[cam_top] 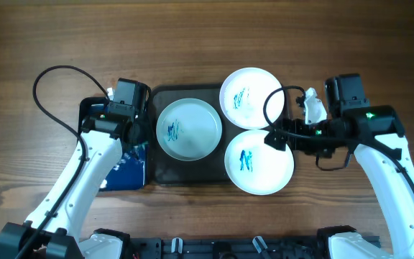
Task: Clean dirty plates on tray and stack at the side
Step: 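Grasp the rim of the left white plate with the right gripper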
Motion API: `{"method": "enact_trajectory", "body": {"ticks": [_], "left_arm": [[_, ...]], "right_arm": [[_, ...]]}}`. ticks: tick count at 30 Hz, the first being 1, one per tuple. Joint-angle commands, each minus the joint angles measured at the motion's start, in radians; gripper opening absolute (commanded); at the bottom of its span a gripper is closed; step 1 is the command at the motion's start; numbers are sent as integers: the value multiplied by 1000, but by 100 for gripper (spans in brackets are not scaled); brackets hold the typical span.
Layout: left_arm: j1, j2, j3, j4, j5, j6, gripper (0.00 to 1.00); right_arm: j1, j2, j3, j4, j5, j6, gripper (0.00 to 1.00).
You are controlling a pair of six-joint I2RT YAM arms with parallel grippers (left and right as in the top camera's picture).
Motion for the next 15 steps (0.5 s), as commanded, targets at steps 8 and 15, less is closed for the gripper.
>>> {"method": "enact_trajectory", "body": {"ticks": [8, 15], "left_arm": [[-5, -66, 150, -34, 171, 16, 4], [-5, -66, 150, -25, 197, 16, 4]], "right_arm": [[96, 137, -64, 268, -216, 7, 88], [323, 335, -63, 541, -210, 163, 77]]}}
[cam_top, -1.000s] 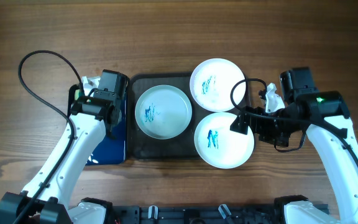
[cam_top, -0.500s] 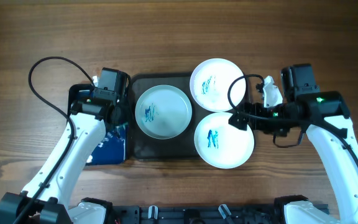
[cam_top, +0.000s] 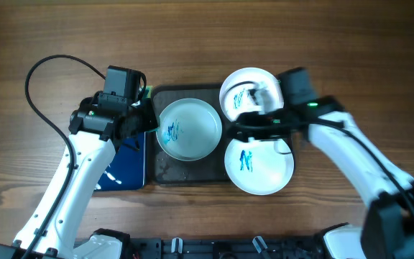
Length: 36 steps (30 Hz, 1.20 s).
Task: Clean dirty plates on tray and stack at the side
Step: 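Grasp the rim of the left white plate with the right gripper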
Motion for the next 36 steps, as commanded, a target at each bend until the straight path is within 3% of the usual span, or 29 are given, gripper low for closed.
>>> {"method": "enact_trajectory", "body": {"ticks": [1, 5, 14, 16, 19, 23, 29, 36], "left_arm": [[-5, -17, 26, 4, 39, 9, 4], [-5, -17, 26, 7, 77, 10, 4], [-5, -14, 26, 11, 76, 10, 4], [-5, -14, 26, 11, 76, 10, 4], [-5, -13, 25, 10, 76, 10, 4], [-5, -13, 25, 10, 77, 10, 4], [-5, -2, 25, 11, 99, 10, 4], [-5, 23, 25, 15, 106, 10, 4]], "right_arm": [[109, 82, -5, 135, -8, 164, 77], [138, 161, -5, 218, 59, 301, 77], [135, 232, -5, 292, 181, 374, 76], [135, 232, -5, 288, 231, 411, 73], [136, 233, -5, 272, 320, 460, 53], [137, 241, -6, 272, 324, 459, 53], [140, 283, -6, 280, 322, 486, 41], [150, 320, -6, 325, 279, 483, 41]]}}
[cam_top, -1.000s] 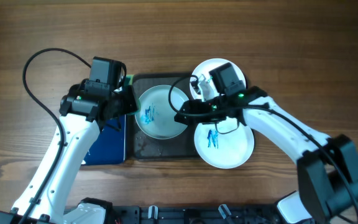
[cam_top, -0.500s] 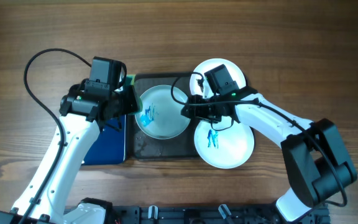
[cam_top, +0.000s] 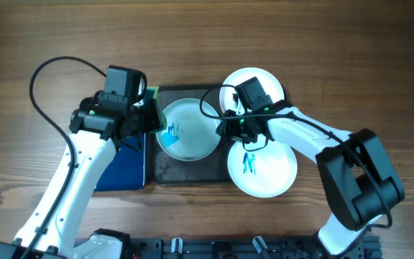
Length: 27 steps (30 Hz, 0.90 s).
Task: Clean dirty plates on tray and stack at the side
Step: 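Grasp the rim of the left white plate with the right gripper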
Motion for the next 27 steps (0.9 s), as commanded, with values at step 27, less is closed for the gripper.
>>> {"method": "enact_trajectory", "body": {"ticks": [27], "left_arm": [[-70, 208, 25, 87, 154, 37, 4]], "right_arm": [[10, 39, -3, 32, -56, -83, 5]]}}
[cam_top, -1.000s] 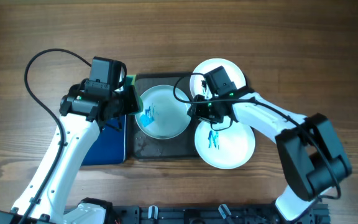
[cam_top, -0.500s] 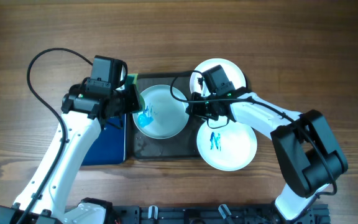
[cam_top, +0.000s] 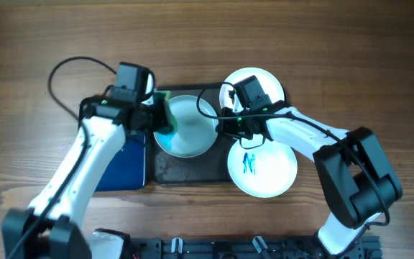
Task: Clean dirty plates on tray and stack at the side
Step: 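Grasp the rim of the left white plate with the right gripper, then scrub the left plate with the sponge while the right gripper holds it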
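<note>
A black tray (cam_top: 165,170) in the middle holds a pale plate (cam_top: 191,122). My left gripper (cam_top: 158,119) is shut on a green sponge (cam_top: 164,117), which presses on the left part of that plate and covers its blue marks. My right gripper (cam_top: 223,124) sits at the plate's right rim, its fingers closed over the edge. Right of the tray lie two white plates. The near one (cam_top: 272,173) carries a blue scribble (cam_top: 249,162). The far one (cam_top: 251,78) is partly hidden under my right arm.
A dark blue mat (cam_top: 124,167) lies on the wooden table left of the tray, partly under my left arm. Black cables loop over the table behind both arms.
My left gripper has moved right with the sponge, from the plate's left edge onto the plate, and now covers the blue marks. My right gripper has stayed at the plate's right rim.
At first both grippers were out at the sides, left by the blue mat, right beside the two white plates. Then the left held a green sponge near the tray's corner and the right reached over the plates. Later the right was at the tray plate's rim, and now the sponge is on that plate.
</note>
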Motion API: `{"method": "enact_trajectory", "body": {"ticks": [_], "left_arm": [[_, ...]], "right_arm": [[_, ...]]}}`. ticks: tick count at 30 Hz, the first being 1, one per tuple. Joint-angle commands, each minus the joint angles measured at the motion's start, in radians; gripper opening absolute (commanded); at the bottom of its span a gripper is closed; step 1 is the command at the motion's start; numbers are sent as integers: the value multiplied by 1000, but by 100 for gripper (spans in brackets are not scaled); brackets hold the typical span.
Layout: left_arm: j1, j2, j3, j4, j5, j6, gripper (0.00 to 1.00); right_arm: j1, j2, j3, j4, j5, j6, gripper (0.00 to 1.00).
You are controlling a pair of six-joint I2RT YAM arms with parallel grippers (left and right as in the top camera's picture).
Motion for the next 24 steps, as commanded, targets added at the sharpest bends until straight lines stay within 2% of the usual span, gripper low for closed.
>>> {"method": "enact_trajectory", "body": {"ticks": [1, 4, 8, 14, 19, 24], "left_arm": [[-53, 79, 25, 46, 44, 32, 4], [-100, 142, 25, 98, 45, 77, 4], [-153, 215, 25, 146, 44, 76, 4], [-159, 234, 25, 150, 44, 76, 4], [-159, 237, 25, 146, 40, 77, 4], [-159, 240, 25, 116, 40, 77, 4]], "right_arm": [[8, 24, -4, -50, -8, -71, 4], [8, 24, -4, -97, -9, -109, 5], [8, 18, -4, -150, -8, -145, 5], [8, -75, 43, -224, 14, -221, 5], [8, -181, 72, -300, 68, -215, 5], [8, -179, 71, -349, 72, -217, 5]]}}
